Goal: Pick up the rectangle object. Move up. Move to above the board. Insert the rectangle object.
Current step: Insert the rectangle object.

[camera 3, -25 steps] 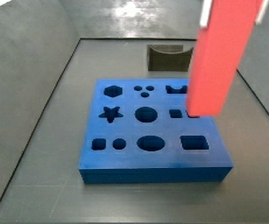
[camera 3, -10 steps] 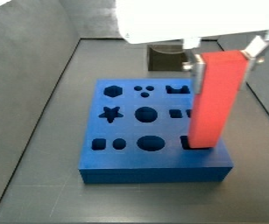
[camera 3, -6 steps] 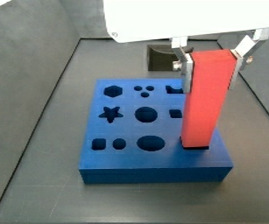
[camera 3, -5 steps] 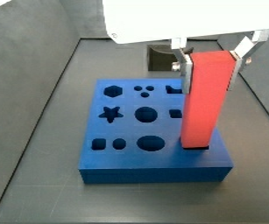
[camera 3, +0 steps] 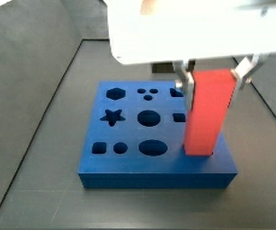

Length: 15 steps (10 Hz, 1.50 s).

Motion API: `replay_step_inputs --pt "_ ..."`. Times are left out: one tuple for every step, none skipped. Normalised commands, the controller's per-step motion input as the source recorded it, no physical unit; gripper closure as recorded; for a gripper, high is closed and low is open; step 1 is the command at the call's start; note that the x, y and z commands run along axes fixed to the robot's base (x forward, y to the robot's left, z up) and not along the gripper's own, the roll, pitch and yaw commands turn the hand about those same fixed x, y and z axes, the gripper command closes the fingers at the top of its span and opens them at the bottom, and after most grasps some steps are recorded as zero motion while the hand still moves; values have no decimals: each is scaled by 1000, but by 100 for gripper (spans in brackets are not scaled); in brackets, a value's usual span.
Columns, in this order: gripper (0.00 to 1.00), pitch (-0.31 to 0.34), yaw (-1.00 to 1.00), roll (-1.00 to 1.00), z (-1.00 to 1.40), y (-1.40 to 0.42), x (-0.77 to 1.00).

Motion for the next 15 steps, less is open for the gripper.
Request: replay_step_inputs --pt "100 -94 74 357 -900 0 111" --pt "100 -71 63 429 -860 -17 20" --pt "100 9 0 89 0 0 9" --pt "100 0 0 54 -51 0 0" --pt "100 131 11 251 -266 -194 220" --pt "100 166 106 631 -303 -334 251" --pt "100 220 143 843 -323 -360 303" --pt "100 229 157 803 -363 -320 314" --pt "100 183 94 651 -337 -289 183" --pt "100 157 0 251 -166 -80 114" --pt "100 0 0 63 -66 -3 0" --pt "100 111 0 0 -340 -43 160" --pt "100 177 0 0 -720 0 171" --pt "100 109 0 0 -403 0 123" --pt "0 0 0 0 0 0 0"
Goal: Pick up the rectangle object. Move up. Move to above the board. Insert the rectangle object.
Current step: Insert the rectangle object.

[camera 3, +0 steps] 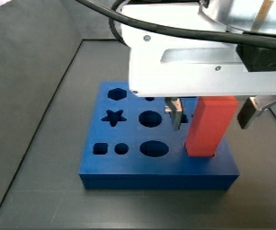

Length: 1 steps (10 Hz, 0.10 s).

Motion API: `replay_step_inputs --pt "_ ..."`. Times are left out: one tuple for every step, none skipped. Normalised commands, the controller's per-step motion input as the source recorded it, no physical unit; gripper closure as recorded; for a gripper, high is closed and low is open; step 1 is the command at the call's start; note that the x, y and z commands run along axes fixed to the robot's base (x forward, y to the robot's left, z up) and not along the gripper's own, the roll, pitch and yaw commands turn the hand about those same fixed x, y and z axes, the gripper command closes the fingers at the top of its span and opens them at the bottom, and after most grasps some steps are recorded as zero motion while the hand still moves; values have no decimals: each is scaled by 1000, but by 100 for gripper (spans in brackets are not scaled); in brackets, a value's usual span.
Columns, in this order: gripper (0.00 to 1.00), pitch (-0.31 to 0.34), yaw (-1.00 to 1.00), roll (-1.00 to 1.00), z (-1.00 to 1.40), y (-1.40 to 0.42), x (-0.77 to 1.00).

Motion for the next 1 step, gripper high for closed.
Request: replay_step_inputs --pt "0 0 0 0 0 0 0"
